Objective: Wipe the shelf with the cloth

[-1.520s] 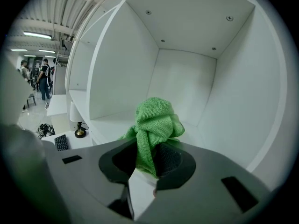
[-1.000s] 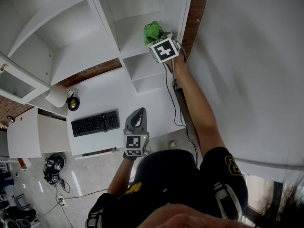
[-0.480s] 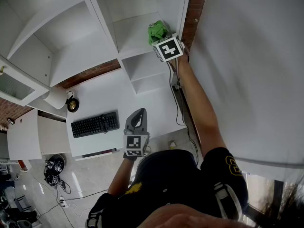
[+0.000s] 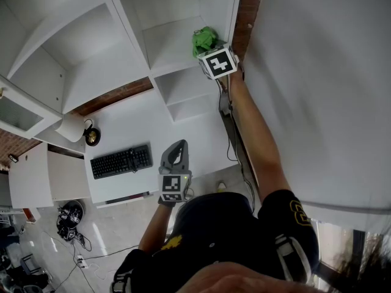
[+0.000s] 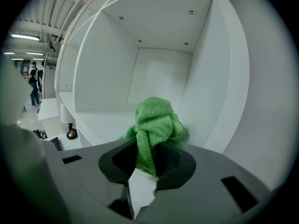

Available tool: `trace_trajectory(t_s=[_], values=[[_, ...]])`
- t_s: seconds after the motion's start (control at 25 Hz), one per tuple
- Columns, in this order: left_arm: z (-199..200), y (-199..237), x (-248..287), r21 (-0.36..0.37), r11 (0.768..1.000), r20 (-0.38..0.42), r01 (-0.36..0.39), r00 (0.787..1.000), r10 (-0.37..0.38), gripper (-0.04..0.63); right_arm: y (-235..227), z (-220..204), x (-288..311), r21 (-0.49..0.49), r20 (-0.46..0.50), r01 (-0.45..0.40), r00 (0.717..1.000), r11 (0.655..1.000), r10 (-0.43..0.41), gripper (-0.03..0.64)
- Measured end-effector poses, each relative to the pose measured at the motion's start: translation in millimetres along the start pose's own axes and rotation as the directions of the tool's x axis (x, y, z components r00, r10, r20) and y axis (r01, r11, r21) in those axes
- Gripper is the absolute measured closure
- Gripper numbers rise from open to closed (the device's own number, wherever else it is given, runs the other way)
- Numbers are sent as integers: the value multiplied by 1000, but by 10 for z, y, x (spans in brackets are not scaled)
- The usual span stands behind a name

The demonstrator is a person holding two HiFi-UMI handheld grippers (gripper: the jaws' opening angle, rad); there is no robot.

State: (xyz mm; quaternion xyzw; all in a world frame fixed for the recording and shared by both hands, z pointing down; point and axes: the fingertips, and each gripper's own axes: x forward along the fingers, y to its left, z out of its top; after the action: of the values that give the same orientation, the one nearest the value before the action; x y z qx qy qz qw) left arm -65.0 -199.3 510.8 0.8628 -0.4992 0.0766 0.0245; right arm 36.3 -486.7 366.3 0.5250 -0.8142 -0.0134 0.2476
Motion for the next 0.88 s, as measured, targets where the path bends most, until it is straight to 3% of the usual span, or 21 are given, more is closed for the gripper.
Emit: trace_trajectory(t_s=[0.88], values=[[0, -40, -48, 0, 1000, 3, 16, 1000, -16, 577, -126, -105, -173, 31, -11, 37, 999, 999, -37, 534]])
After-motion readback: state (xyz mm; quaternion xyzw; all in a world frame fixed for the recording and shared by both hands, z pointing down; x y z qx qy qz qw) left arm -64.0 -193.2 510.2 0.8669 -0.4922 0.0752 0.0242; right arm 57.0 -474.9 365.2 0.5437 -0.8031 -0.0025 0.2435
